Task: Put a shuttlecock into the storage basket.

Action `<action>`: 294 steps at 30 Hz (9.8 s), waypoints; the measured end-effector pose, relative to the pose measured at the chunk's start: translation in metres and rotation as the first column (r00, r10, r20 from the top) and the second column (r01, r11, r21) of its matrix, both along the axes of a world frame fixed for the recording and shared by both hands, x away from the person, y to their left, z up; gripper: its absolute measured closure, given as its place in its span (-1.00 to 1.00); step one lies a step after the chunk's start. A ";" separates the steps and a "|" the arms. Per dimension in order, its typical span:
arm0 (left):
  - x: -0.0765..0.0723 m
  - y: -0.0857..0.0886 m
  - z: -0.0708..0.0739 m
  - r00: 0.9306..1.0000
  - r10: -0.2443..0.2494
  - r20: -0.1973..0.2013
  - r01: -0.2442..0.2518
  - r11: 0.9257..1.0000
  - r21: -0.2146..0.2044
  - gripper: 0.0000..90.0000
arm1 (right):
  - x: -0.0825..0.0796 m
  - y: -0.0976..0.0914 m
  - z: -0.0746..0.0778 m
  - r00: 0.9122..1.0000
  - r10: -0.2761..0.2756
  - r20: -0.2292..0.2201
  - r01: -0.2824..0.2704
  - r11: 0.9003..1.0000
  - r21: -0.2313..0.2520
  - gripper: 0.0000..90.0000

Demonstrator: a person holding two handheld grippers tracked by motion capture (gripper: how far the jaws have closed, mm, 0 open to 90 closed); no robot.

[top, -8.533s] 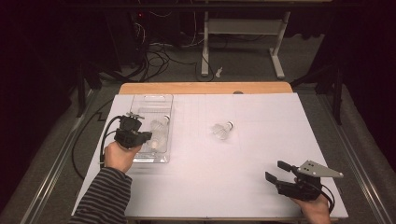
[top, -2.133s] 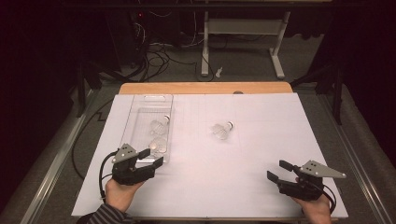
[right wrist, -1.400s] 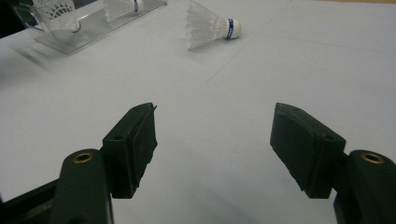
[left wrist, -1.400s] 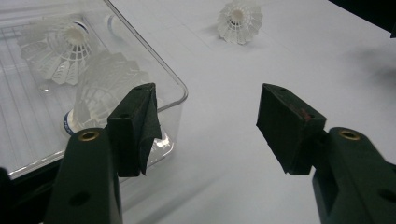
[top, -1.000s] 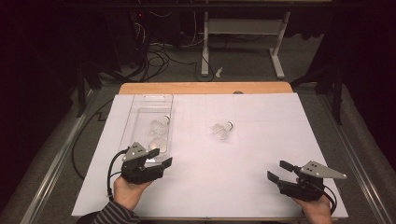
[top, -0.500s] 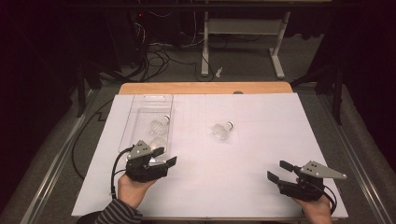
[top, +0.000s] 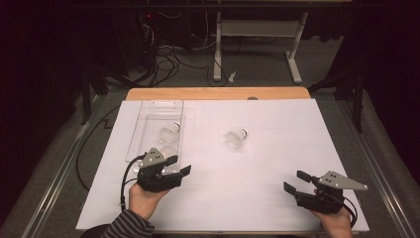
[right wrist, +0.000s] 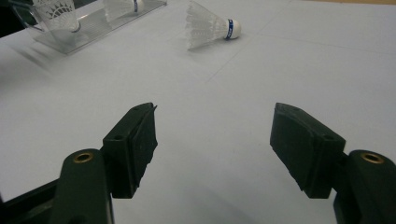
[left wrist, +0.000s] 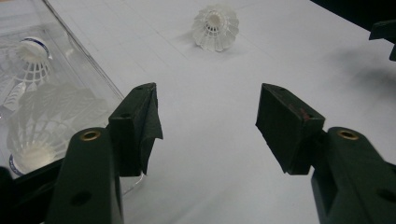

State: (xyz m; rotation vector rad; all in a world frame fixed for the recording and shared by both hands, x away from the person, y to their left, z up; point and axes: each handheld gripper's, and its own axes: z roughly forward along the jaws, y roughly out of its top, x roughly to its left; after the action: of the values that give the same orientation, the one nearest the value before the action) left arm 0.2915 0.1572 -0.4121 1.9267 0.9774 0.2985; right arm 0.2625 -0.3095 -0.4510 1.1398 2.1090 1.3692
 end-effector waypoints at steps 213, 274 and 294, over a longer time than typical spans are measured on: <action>0.120 -0.147 -0.002 0.958 -0.109 -0.267 0.167 0.964 0.205 0.03 | 0.000 0.002 -0.001 1.000 0.024 -0.006 -0.024 1.000 -0.006 -0.29; 0.155 -0.179 -0.006 0.938 -0.077 -0.338 0.175 0.947 0.271 0.25 | 0.000 0.001 0.000 1.000 0.027 0.003 -0.027 1.000 -0.010 -0.29; 0.158 -0.182 -0.012 0.939 -0.070 -0.336 0.165 0.950 0.264 0.42 | 0.000 0.002 0.000 1.000 0.031 0.000 -0.031 0.999 -0.011 -0.29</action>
State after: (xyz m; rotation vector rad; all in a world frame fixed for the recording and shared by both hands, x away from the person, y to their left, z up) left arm 0.4498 -0.0252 -0.4240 2.3454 1.0676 0.0539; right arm 0.2626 -0.3075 -0.4513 1.1063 2.1402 1.3697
